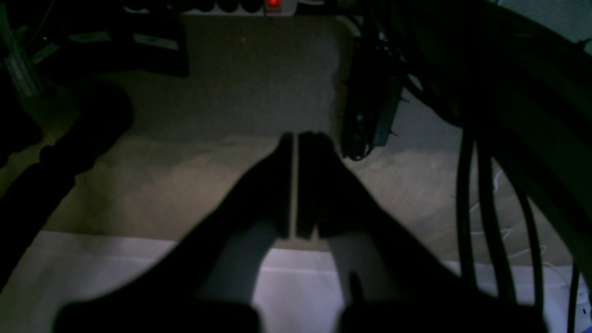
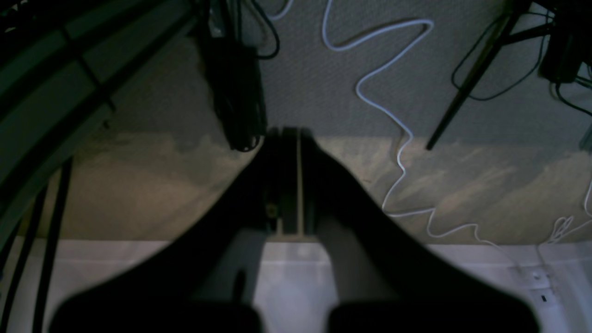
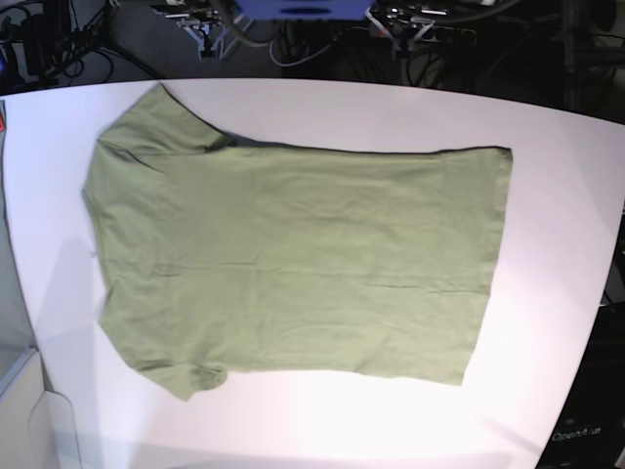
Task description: Fold the T-shirt properly
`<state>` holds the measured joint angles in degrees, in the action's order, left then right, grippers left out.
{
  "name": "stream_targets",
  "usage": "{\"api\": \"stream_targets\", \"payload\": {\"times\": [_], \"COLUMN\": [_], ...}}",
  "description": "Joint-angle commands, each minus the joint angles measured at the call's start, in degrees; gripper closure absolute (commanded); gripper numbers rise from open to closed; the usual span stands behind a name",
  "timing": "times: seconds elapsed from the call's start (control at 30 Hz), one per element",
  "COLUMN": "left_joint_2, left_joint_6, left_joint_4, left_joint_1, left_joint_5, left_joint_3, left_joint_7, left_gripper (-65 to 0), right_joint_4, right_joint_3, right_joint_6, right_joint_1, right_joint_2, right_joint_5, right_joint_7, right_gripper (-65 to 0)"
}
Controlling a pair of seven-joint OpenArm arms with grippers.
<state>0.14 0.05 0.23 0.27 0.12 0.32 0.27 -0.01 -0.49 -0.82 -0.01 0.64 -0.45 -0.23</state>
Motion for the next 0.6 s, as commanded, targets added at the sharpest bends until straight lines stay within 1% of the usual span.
{"api": "stream_targets", "payload": {"times": [0.0, 0.5, 0.57], "left_joint_2": [0.0, -0.1, -0.1], "left_joint_6": [0.3, 0.1, -0.1], "left_joint_4": [-0.1, -0.2, 0.2], "left_joint_1": [-0.1, -0.1, 0.2], "left_joint_5": [0.0, 0.0, 0.0], "left_joint_3": [0.2, 0.3, 0.3], "left_joint_7": [0.2, -0.1, -0.8], "left_gripper": [-1.0, -1.0, -1.1], "right_joint_4": [0.1, 0.1, 0.1], "right_joint_3": [0.0, 0.0, 0.0], "right_joint_6": [1.2, 1.3, 1.3], "right_joint_1": [0.1, -0.1, -0.9], "right_joint_2": [0.1, 0.1, 0.1], "right_joint_5": [0.2, 0.2, 0.2], "right_joint_7": [-0.2, 0.4, 2.9], "right_gripper": [-0.1, 0.0, 0.0]}}
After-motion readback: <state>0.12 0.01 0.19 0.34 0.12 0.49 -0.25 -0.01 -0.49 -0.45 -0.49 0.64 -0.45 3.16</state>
